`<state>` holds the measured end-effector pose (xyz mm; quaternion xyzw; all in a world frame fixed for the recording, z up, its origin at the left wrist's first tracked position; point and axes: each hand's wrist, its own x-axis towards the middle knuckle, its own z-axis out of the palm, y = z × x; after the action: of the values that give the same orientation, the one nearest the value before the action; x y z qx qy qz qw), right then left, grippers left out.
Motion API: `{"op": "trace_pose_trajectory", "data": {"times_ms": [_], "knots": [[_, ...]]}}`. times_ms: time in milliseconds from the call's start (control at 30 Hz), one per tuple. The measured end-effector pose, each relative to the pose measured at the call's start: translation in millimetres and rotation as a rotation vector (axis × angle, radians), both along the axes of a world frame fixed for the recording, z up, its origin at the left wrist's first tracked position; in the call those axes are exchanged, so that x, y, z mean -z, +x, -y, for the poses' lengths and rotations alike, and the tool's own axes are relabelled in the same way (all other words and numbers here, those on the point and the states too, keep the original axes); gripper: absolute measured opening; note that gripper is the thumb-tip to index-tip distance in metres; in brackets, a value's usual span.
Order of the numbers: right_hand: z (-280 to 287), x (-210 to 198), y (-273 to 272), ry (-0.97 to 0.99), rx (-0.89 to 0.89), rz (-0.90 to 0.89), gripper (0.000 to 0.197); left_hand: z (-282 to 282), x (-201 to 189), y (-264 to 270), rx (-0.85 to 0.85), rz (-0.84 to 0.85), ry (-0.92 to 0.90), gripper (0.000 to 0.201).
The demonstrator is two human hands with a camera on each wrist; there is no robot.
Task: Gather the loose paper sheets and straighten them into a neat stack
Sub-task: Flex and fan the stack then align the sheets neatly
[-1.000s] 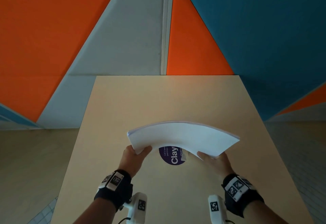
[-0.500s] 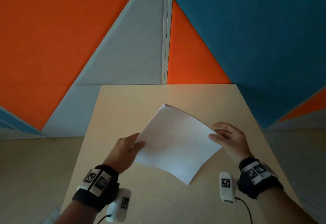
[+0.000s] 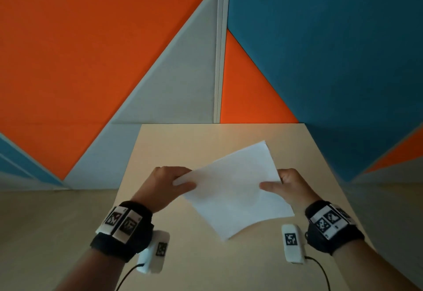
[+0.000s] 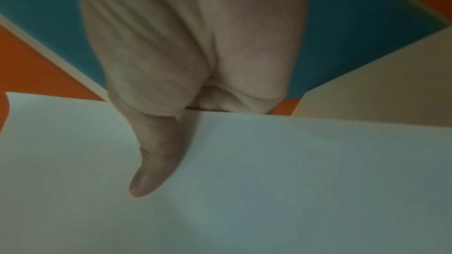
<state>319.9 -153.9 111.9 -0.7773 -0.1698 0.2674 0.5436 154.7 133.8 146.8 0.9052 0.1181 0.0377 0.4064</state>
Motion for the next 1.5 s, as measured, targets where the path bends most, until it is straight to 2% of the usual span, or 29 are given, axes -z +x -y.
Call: {"op": "trace_pose_trajectory", "data": {"times_ms": [133, 267, 400, 667, 867, 967, 1067, 1167, 1366, 1500], "knots": [[15.0, 1.7, -4.5, 0.131, 0.106, -0.053, 0.018, 1.5, 12.6, -9.7, -0.134, 0.028, -0.474, 0.022], [13.1, 2.8, -10.7, 0.257, 0.15, -0.128, 0.023, 26.1, 27.1, -0.4, -0.085, 0.078, -0.558, 0.029], [2.9, 4.9, -14.0, 0.312, 0.157, -0.099, 0.02, 45.4, 25.7, 17.8, -0.158, 0.09, -0.764, 0.012], [-11.6, 28.8, -15.5, 0.312, 0.216, -0.045, 0.013, 52.2, 44.6, 34.1, -0.303, 0.156, -0.648, 0.023], [-7.6, 63.9, -20.4, 0.148, 0.226, -0.122, 0.015, 54.5, 72.1, 26.7, -0.342, -0.026, -0.646, 0.007], [-7.6, 71.0, -23.7, 0.122, 0.237, -0.153, 0.01, 57.8, 77.7, 27.0, -0.328, -0.054, -0.625, 0.021], [-6.5, 67.0, -21.3, 0.107, 0.226, -0.112, 0.011, 57.1, 72.8, 28.3, -0.316, -0.017, -0.639, 0.021], [-4.6, 57.9, -18.7, 0.093, 0.211, -0.091, 0.014, 55.0, 67.5, 27.3, -0.285, 0.02, -0.64, 0.033], [-9.4, 25.1, -18.8, 0.1, 0.227, -0.054, 0.011, 57.0, 50.3, 29.1, -0.307, 0.126, -0.701, 0.021], [-12.1, -0.2, -15.9, 0.187, 0.221, -0.032, 0.021, 56.1, 31.5, 34.4, -0.277, 0.231, -0.681, 0.02]]}}
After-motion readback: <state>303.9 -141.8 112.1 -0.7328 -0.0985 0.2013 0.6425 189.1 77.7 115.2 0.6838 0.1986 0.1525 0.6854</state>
